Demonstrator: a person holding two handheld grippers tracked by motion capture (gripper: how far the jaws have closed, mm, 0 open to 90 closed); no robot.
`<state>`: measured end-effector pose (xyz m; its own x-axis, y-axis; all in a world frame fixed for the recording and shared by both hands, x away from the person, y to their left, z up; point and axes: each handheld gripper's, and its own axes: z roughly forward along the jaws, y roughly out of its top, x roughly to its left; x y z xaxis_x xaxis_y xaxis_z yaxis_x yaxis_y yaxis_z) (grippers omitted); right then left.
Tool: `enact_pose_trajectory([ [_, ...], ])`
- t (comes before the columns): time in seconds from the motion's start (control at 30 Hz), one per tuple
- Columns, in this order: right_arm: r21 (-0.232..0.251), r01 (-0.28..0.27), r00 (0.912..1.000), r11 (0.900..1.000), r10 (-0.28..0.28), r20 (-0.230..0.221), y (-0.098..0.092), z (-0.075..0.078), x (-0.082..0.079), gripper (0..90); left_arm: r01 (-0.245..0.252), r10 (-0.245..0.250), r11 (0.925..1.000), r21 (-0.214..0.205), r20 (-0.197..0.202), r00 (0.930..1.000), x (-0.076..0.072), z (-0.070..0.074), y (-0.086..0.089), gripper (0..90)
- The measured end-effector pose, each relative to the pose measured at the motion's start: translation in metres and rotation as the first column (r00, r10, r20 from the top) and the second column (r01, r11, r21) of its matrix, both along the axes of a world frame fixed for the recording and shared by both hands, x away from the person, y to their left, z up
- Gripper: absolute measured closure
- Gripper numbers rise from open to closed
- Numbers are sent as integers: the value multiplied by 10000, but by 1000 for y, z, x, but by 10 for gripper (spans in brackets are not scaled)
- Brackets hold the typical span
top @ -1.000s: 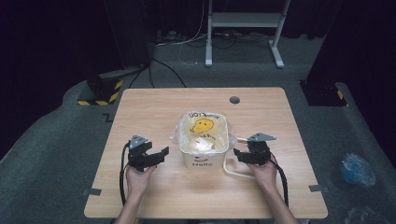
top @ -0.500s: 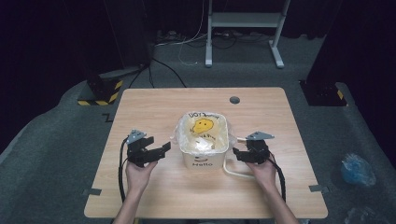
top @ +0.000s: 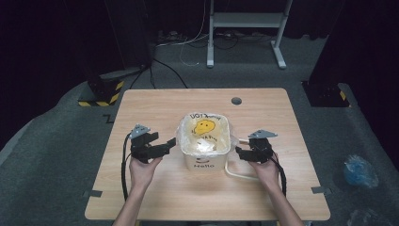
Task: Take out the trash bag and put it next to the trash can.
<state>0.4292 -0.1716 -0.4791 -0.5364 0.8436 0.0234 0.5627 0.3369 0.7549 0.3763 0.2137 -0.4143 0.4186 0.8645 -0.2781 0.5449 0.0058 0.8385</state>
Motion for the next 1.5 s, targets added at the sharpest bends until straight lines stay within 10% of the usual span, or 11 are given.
enact_pose_trajectory([
  [1.07,304,-299,9993,9991,292,227,14,23,5,320,469,-469,9966,674,-18,9989,23,31,-33,234],
  [1.5,390,-363,9990,9986,353,258,16,27,6,328,350,-294,9900,1365,-430,9986,38,29,-44,441],
])
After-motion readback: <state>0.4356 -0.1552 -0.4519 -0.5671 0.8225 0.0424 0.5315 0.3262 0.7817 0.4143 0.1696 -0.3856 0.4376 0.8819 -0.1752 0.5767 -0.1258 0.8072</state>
